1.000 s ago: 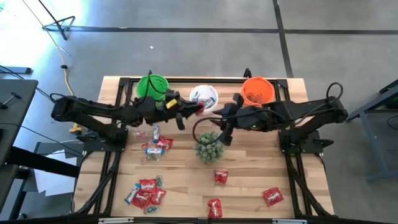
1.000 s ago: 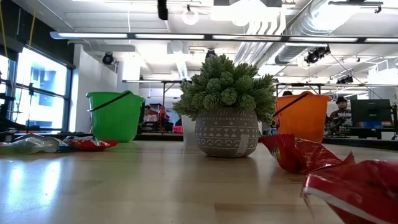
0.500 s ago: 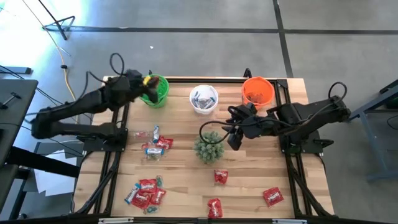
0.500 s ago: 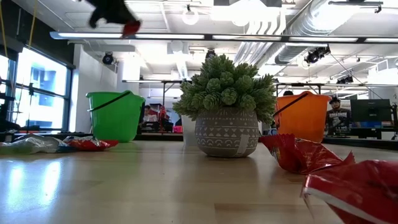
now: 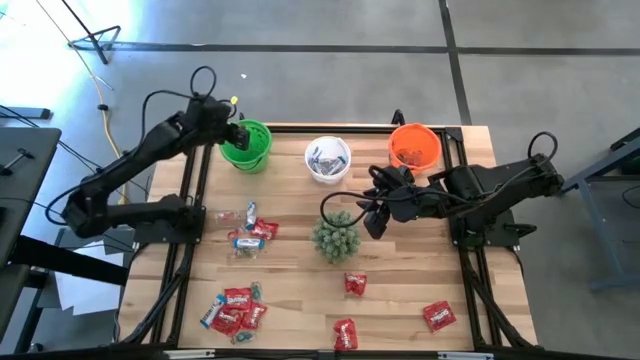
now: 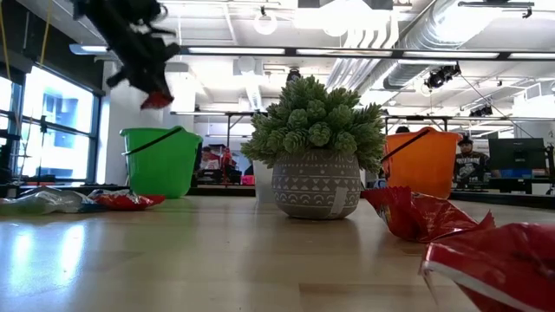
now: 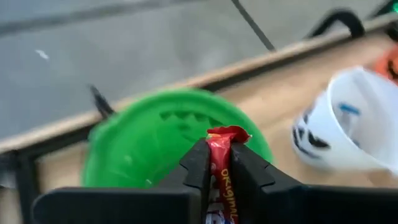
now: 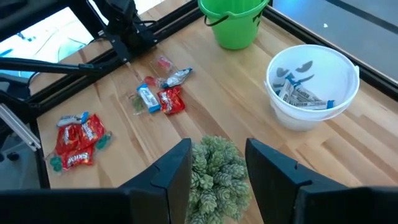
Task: Sort candy
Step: Put the red candy into the green bucket
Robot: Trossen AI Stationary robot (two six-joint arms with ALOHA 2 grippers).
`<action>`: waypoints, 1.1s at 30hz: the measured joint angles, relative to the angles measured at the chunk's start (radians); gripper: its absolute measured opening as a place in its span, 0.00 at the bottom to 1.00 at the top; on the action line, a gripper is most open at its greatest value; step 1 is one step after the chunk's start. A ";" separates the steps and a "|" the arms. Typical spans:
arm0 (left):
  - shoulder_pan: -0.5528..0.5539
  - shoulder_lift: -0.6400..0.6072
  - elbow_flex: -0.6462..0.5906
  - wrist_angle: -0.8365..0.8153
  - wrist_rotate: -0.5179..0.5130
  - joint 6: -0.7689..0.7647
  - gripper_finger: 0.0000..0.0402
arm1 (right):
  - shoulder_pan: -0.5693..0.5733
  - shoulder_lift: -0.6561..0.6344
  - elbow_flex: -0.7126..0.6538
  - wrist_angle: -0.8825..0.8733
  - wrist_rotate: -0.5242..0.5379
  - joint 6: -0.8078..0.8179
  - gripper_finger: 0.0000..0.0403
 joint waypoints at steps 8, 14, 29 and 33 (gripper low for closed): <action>0.038 0.137 0.000 0.002 0.139 0.171 0.19 | 0.000 0.000 0.000 0.000 -0.001 0.027 0.36; 0.038 0.204 0.000 0.004 0.169 0.154 0.26 | 0.000 0.000 0.000 -0.001 -0.019 0.052 0.36; -0.212 0.057 0.000 0.133 0.770 -0.103 0.27 | 0.070 0.003 -0.141 -0.113 -0.346 0.427 0.36; -0.399 -0.014 0.000 0.256 0.740 -0.205 0.27 | 0.149 0.004 -0.281 -0.074 -0.445 0.613 0.36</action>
